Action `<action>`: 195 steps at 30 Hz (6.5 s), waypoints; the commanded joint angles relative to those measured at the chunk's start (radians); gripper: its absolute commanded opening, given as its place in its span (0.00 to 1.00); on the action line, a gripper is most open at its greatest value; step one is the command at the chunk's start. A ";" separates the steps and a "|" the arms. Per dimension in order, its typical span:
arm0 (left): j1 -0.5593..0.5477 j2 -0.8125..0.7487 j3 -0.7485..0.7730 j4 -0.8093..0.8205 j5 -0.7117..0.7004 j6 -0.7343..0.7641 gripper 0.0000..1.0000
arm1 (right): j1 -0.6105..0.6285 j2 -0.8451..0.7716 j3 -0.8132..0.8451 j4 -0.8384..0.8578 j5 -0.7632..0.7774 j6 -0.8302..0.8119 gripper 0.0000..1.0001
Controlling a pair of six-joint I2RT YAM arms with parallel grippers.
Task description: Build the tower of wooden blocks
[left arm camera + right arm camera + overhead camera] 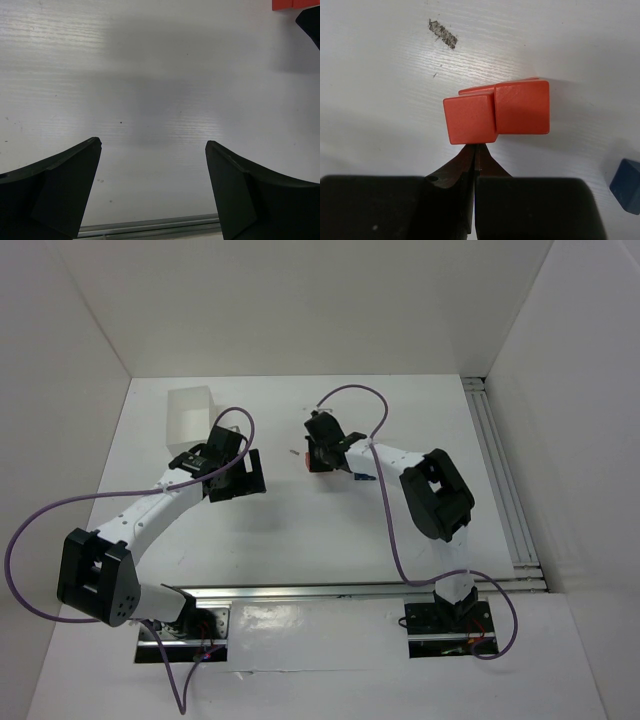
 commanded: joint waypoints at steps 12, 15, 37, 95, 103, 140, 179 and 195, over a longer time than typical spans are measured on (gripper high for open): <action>-0.004 -0.014 0.008 0.004 -0.006 0.000 0.99 | 0.006 -0.256 -0.072 -0.079 0.172 -0.043 0.15; -0.004 -0.014 0.008 0.004 0.003 0.000 0.99 | -0.043 -0.208 -0.014 -0.103 0.184 -0.043 0.17; -0.004 0.006 0.017 0.004 -0.006 0.000 0.99 | -0.172 0.073 0.240 -0.122 -0.021 -0.093 0.17; -0.014 -0.034 -0.010 0.014 0.021 0.000 0.99 | -0.207 -0.248 -0.167 -0.165 0.112 -0.058 1.00; -0.014 -0.025 -0.010 0.004 0.012 0.000 0.99 | -0.216 -0.171 -0.178 -0.132 0.109 -0.070 1.00; -0.014 -0.025 0.000 -0.005 -0.006 0.000 0.99 | -0.166 -0.170 0.115 -0.217 0.054 -0.236 0.54; -0.014 -0.034 0.039 -0.045 -0.037 0.027 0.99 | -0.034 0.068 0.365 -0.315 -0.035 -0.311 0.57; -0.014 -0.025 0.039 -0.045 -0.037 0.027 0.99 | -0.034 0.097 0.365 -0.315 -0.054 -0.320 0.58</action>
